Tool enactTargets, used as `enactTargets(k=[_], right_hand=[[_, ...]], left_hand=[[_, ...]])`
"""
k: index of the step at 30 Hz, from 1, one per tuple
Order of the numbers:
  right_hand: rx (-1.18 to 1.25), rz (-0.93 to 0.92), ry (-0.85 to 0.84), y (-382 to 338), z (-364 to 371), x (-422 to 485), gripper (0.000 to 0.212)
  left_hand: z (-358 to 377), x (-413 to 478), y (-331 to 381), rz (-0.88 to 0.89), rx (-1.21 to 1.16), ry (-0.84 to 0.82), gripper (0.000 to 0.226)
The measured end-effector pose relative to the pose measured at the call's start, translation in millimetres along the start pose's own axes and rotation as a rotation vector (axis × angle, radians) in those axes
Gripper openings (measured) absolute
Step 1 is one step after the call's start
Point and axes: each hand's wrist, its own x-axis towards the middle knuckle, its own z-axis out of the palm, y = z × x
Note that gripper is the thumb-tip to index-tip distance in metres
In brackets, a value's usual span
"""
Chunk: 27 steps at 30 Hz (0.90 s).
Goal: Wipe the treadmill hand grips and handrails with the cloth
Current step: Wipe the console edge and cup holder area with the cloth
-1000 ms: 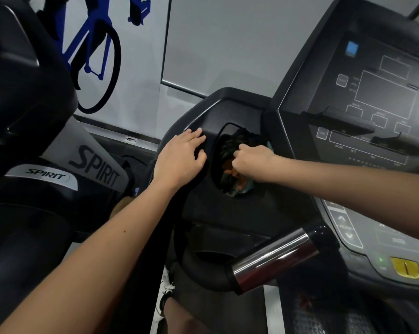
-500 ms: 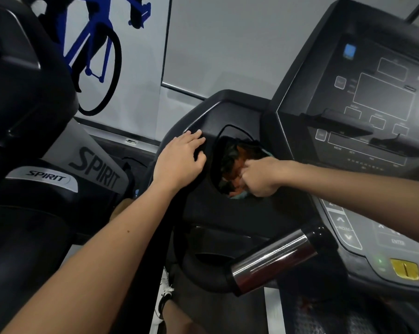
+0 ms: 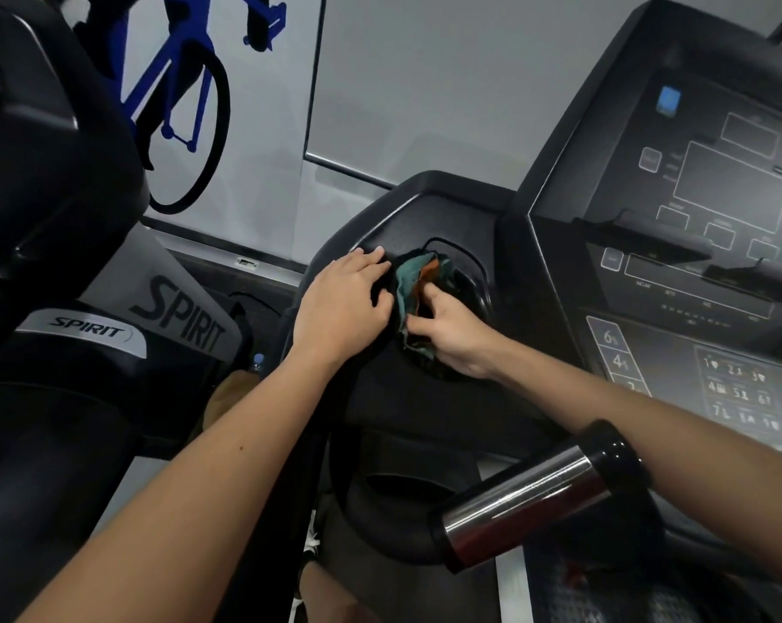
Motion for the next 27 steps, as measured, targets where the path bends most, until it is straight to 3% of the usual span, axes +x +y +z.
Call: enactTargets(k=[5,10,17,21,24,27], right_hand=[[-0.073,-0.096,0.153,6.5,-7.0,-6.7,0.045],[-0.333,-0.03,-0.04,1.2,-11.9,-15.3,0.039],[-0.11,0.01,0.013,2.8,-4.1,-5.9,0.071],[-0.14,-0.05,0.073,5.6,-10.0,-7.9,0.056],[-0.274,-0.072,0.006,8.5,-15.2,-13.5,0.043],[-0.214,-0.062,0.015,7.4,-13.5,-12.2,0.041]], left_hand=[[0.8,0.3,-1.1,-0.005,-0.003,0.0,0.044],[1.1,-0.7,0.0,-0.011,-0.005,-0.003,0.044],[0.2,-0.8,-0.6,-0.012,-0.005,-0.002,0.044],[0.6,0.3,-1.4,-0.007,0.001,-0.008,0.044],[0.3,0.0,-1.8,0.008,0.01,-0.023,0.045],[1.1,0.2,-1.7,0.004,0.006,-0.018,0.045]])
